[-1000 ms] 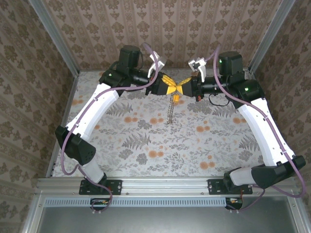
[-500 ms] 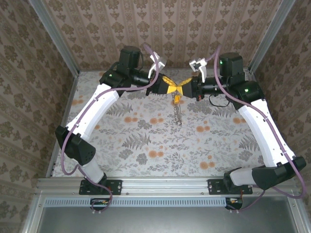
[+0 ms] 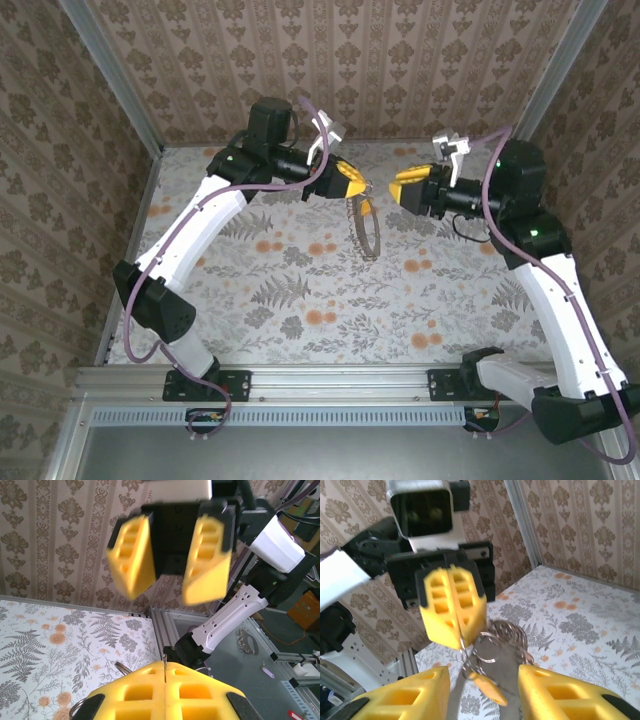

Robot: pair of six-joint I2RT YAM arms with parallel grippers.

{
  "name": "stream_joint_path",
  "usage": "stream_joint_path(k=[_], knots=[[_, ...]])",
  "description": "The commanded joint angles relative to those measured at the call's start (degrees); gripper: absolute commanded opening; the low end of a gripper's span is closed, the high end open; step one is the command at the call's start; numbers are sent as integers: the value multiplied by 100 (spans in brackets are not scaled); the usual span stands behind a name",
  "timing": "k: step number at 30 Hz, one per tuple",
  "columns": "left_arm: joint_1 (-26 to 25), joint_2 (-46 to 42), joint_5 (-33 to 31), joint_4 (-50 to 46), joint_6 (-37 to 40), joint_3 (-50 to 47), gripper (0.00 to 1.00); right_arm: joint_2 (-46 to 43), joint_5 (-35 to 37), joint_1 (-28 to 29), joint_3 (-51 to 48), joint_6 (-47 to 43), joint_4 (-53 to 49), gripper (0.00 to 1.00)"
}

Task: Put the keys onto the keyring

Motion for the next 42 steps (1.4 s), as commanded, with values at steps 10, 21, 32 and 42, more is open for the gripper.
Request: stream_joint_path(k=[10,21,32,42], knots=[[53,-216,603,203,55,209,0,-339,-265,159,-1460,411,1420,53],[39,-203,727,286,-44,234,0,-137,-304,717,-1437,455,2065,56],[-8,-212,785,366,-112,238,0,150,-297,1004,-1300,544,2413,50],[-27,-202,697,422,-139,198,0,171,-353,1059,-1200,478,2256,0]])
